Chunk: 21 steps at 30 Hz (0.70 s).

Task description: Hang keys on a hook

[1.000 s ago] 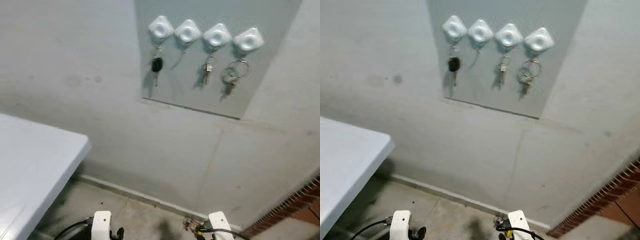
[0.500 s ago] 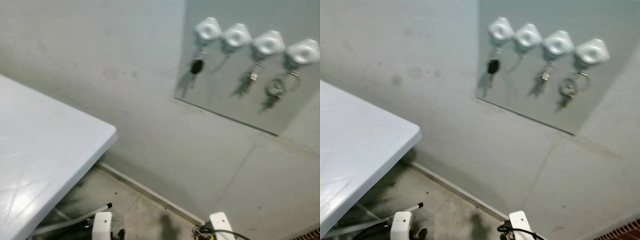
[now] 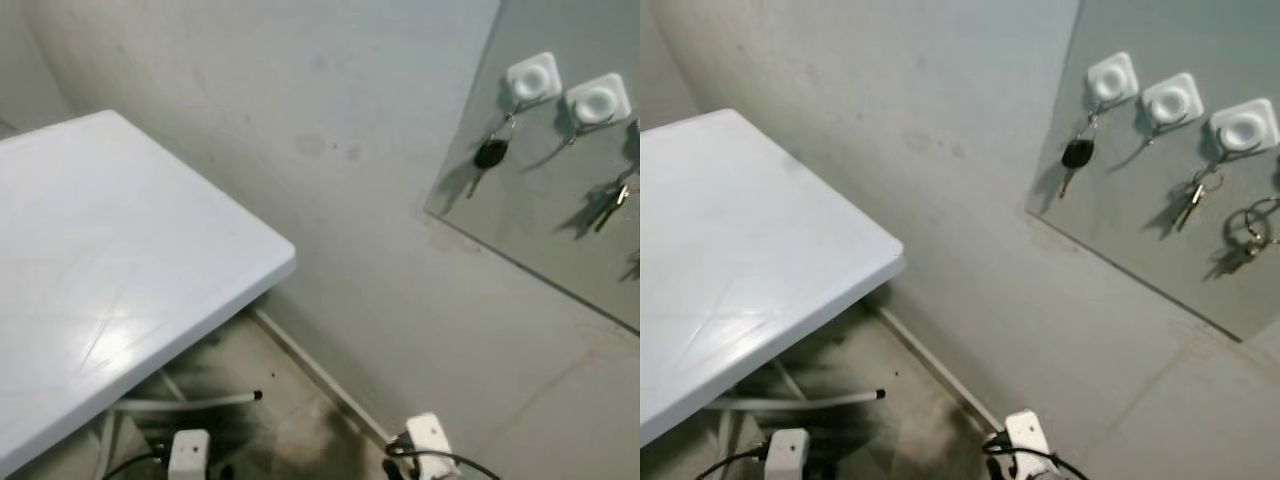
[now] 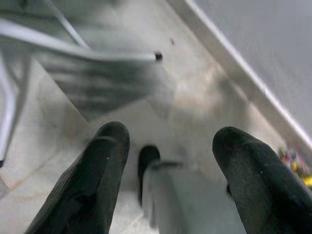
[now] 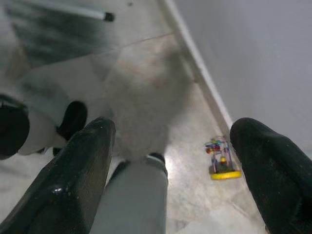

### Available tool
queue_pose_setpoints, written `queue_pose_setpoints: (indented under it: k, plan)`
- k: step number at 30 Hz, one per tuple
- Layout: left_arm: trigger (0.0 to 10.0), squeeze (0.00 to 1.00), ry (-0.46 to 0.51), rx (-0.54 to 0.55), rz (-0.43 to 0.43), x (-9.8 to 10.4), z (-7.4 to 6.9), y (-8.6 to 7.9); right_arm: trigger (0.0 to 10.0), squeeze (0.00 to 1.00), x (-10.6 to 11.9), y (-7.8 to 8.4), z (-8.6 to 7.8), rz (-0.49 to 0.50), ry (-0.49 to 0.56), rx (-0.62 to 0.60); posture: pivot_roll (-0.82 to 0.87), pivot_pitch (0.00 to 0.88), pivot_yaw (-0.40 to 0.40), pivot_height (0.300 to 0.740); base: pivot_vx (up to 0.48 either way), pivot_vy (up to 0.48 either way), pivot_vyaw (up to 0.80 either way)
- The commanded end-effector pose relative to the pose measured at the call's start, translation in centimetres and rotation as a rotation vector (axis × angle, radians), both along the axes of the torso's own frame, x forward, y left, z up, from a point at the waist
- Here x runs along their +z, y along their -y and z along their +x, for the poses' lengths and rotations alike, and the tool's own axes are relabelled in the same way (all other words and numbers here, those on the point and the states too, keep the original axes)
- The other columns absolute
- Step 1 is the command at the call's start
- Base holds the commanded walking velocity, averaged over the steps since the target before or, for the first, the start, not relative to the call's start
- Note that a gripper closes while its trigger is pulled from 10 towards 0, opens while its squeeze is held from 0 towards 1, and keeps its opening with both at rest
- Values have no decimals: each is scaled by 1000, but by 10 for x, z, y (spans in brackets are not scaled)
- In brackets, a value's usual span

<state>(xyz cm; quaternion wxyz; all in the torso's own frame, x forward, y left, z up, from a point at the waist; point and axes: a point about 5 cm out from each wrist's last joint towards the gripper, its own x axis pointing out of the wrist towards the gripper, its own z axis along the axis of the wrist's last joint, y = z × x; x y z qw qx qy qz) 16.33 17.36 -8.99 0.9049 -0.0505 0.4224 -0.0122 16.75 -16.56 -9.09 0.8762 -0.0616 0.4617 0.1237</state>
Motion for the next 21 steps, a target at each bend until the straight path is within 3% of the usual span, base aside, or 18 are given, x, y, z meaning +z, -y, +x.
queue_pose_setpoints:
  k: [1, 21]
  plan:
    - [10000, 0, -20, -3, -12, -3, -6, 5, 10000, 0, 0, 6, -1, -20, -8, -4, -86, 0, -26, 724, 0, 0, 800]
    - [10000, 0, -20, 14, -15, -3, -6, 3, 10000, 0, 0, 6, 0, -15, -8, -7, -89, 0, -24, 724, 0, 0, 800]
